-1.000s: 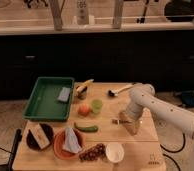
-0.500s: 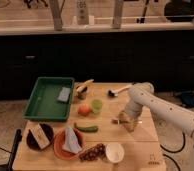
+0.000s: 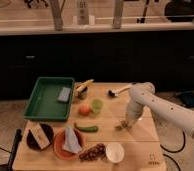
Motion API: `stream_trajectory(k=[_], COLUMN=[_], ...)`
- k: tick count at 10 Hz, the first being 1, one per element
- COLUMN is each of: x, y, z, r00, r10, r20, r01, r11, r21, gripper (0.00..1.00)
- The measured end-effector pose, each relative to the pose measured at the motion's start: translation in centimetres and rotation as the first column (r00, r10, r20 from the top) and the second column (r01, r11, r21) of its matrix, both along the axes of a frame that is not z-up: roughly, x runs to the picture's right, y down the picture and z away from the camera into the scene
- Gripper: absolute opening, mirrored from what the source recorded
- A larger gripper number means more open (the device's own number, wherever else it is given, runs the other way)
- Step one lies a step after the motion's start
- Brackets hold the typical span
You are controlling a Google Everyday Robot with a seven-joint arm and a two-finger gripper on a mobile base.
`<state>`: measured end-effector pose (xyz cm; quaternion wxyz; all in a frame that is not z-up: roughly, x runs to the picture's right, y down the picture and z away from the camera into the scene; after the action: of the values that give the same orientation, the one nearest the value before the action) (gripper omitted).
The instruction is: Place fork in table surface
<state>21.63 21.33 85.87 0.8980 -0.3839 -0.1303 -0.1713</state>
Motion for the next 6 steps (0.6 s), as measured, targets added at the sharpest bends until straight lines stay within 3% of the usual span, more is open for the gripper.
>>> stream_trajectory(k=[2, 6], x=[-0.49, -0.29], y=[0.07, -0.06], z=[0.69, 0.29], r00=[1.0, 1.0], r10=[-0.008, -0.009], r20=[-0.008, -0.009], r01=[0.008, 0.009], r11=[0.9999, 0.9999], r21=[-0.012, -0.015], gripper=[0.0, 0.0])
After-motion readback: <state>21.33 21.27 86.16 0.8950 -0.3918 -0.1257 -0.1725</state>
